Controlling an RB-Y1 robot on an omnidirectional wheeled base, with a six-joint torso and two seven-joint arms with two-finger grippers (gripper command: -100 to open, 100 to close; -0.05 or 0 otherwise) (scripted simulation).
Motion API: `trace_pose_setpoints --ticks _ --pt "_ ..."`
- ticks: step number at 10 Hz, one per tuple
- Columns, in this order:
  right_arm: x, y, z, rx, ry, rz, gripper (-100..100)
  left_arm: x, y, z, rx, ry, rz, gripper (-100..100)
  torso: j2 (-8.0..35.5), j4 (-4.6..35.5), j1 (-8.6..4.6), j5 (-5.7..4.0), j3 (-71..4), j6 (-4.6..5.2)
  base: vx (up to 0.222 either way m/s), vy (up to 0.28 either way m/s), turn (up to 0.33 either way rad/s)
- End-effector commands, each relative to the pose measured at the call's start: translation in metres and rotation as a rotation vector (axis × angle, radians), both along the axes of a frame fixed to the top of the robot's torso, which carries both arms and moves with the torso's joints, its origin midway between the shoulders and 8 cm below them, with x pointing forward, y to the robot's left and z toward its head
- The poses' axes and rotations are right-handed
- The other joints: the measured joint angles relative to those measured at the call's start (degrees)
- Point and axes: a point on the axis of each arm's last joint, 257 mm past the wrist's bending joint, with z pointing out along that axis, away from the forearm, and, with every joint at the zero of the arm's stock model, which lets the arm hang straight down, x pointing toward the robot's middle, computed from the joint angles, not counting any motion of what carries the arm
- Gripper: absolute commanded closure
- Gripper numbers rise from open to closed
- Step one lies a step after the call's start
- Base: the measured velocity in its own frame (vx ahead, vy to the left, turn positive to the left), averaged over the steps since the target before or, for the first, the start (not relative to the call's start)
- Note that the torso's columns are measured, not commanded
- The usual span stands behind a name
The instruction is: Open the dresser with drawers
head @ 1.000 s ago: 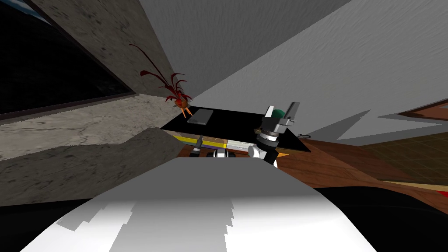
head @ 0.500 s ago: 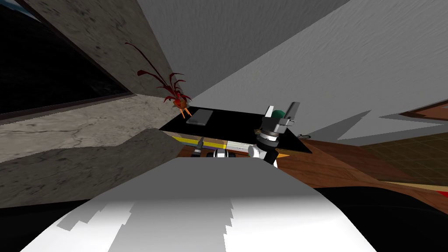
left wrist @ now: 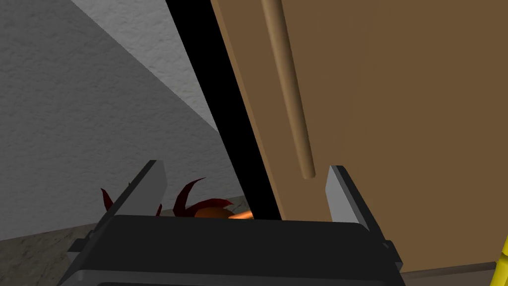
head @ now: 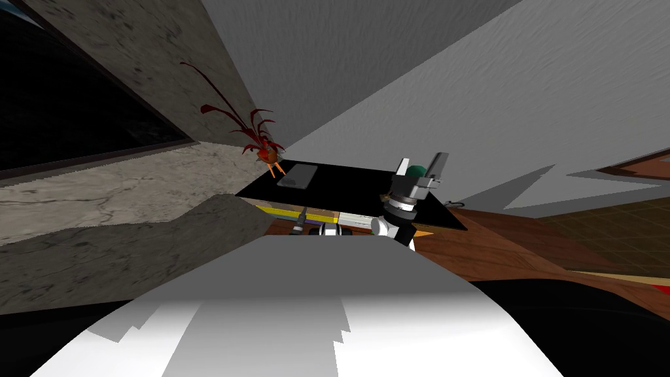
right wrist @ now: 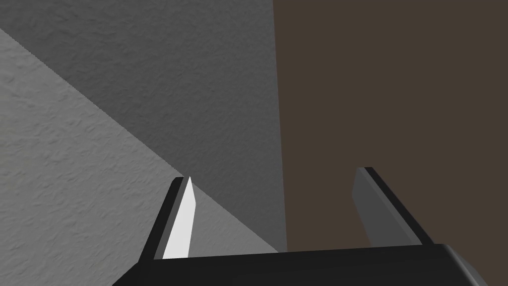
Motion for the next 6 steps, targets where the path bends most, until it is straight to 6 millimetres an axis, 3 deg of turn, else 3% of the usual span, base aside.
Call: trace_pose_setpoints --ticks 1,4,6 --pt "0.0 0.0 0.0 0.0 0.0 0.0 0 -0.006 -0.009 -0.01 -0.011 0.022 -0.003 -100 0.02 0.01 -0.02 0.0 0.02 -0.01 0.0 0.0 0.0" --pt "0.0 0.0 0.0 0.0 0.0 0.0 0 -0.015 -0.03 -0.025 -0.044 0.053 -0.007 -100 -0.08 -0.02 -0.04 -0.01 -0.04 0.0 0.002 0.002 -0.006" --pt "0.0 0.0 0.0 0.0 0.0 0.0 0 0.001 -0.025 -0.02 -0.037 0.047 -0.006 -100 -0.05 -0.01 -0.05 -0.02 -0.03 -0.01 0.001 0.002 -0.006"
